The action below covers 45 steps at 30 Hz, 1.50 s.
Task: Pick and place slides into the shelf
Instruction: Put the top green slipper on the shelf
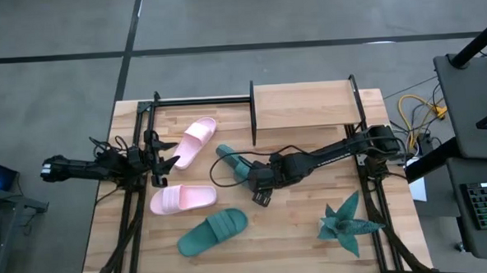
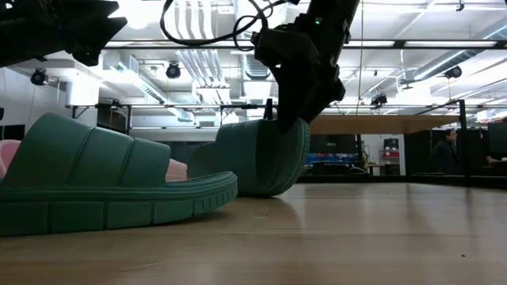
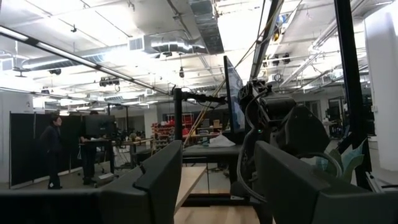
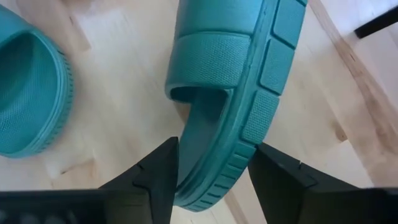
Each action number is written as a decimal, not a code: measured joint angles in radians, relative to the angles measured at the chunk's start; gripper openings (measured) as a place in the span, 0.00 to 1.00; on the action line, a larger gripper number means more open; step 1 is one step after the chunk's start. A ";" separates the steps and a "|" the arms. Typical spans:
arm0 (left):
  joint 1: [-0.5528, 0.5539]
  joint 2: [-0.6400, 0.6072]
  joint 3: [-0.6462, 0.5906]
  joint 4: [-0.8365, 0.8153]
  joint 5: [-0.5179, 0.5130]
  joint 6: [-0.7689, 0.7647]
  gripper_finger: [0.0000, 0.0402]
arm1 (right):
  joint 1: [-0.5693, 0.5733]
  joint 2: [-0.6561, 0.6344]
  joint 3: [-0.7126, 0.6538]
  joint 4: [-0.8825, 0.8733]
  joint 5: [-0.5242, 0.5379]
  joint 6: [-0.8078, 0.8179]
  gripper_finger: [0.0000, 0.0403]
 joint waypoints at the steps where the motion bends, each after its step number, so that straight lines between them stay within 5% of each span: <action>1: 0.000 0.000 0.000 0.000 0.000 0.000 0.47 | 0.000 0.000 0.000 0.000 0.000 -0.004 0.41; 13: 0.000 0.000 0.000 0.001 0.000 0.000 0.47 | -0.001 0.000 -0.001 -0.004 -0.014 -0.027 0.10; 25: 0.000 -0.001 0.000 0.002 0.000 0.000 0.47 | -0.014 -0.014 0.041 0.004 -0.027 -0.095 0.10; 35: 0.000 -0.001 0.000 0.001 0.000 0.003 0.47 | -0.014 -0.102 0.116 0.000 0.137 -0.181 0.10; 41: 0.000 0.004 0.000 0.001 0.000 0.123 0.47 | -0.010 -0.199 0.124 0.013 0.309 -0.235 0.10; 45: 0.000 0.018 -0.001 0.000 0.010 0.219 0.47 | -0.011 -0.260 0.124 0.015 0.334 -0.247 0.09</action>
